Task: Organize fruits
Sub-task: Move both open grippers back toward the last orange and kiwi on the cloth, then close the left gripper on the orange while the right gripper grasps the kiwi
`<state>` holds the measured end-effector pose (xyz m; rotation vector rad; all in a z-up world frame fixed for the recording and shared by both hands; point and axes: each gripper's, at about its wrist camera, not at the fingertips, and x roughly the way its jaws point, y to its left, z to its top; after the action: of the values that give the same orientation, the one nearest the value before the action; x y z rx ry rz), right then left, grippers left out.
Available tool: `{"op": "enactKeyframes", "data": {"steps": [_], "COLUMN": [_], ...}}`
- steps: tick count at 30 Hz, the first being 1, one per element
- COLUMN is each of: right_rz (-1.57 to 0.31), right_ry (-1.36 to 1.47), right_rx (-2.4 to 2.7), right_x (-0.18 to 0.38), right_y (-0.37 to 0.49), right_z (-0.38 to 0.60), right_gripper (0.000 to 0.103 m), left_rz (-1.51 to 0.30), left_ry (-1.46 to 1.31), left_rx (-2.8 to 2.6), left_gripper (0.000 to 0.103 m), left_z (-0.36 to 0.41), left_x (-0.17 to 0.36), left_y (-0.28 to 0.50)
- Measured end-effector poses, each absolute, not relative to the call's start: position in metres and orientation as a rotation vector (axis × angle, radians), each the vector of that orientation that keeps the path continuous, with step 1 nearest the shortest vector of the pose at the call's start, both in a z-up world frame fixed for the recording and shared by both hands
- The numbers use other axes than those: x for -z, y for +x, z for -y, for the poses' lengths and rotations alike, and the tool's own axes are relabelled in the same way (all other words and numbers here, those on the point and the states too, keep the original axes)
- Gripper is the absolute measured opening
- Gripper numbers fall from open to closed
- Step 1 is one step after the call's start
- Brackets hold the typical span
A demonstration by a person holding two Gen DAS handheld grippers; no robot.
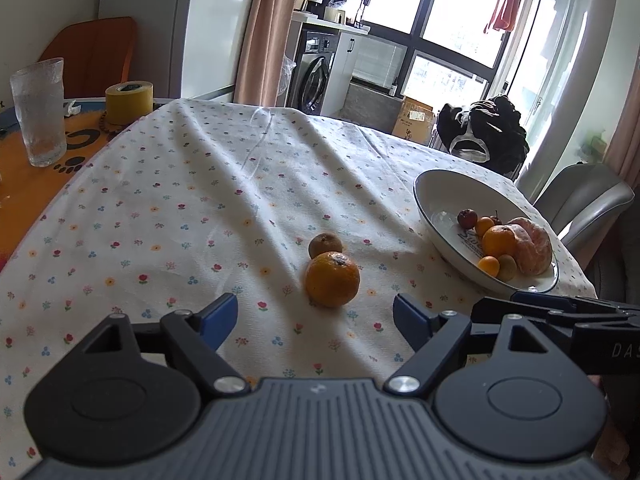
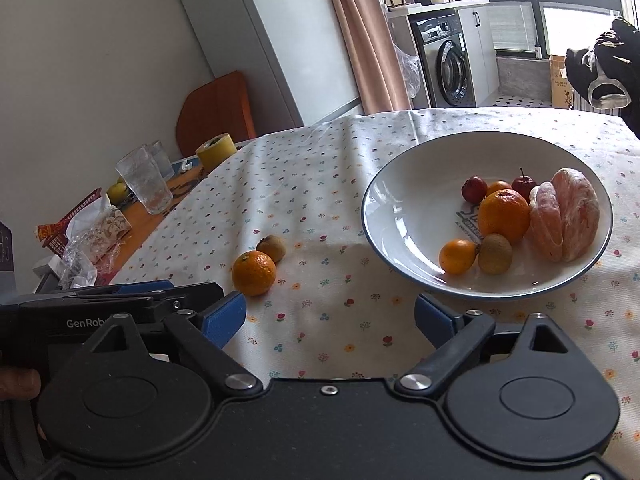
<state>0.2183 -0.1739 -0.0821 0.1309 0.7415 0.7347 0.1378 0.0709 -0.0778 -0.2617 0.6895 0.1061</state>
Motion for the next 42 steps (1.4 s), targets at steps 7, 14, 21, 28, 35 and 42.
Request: {"op": "enactKeyframes", "data": {"steps": [7, 14, 21, 28, 35, 42], "right_rz": [-0.764, -0.78, -0.791, -0.793, -0.806, -0.79], "right_ry": [0.193, 0.231, 0.242, 0.23, 0.2, 0.129], "right_rx": [-0.744, -0.754, -0.753, -0.754, -0.761, -0.769], "right_x": [0.084, 0.086, 0.087, 0.09, 0.093, 0.092], "right_y": [0.227, 0.234, 0.239, 0.238, 0.243, 0.245], "right_z": [0.178, 0.175, 0.169, 0.154, 0.131, 0.105], "right_gripper": [0.093, 0.093, 0.09, 0.088, 0.074, 0.066], "left_rz": [-0.689, -0.692, -0.675, -0.693, -0.663, -0.646], "left_ry": [-0.258, -0.26, -0.253, -0.286, -0.318, -0.351], "left_rx": [-0.088, -0.072, -0.091, -0.089, -0.118, -0.157], "left_gripper": [0.064, 0.055, 0.051, 0.036, 0.036, 0.036], "left_z": [-0.066, -0.061, -0.061, -0.071, -0.092, -0.115], "left_x": [0.081, 0.085, 0.089, 0.099, 0.093, 0.093], "left_y": [0.154, 0.169, 0.176, 0.172, 0.155, 0.144]}}
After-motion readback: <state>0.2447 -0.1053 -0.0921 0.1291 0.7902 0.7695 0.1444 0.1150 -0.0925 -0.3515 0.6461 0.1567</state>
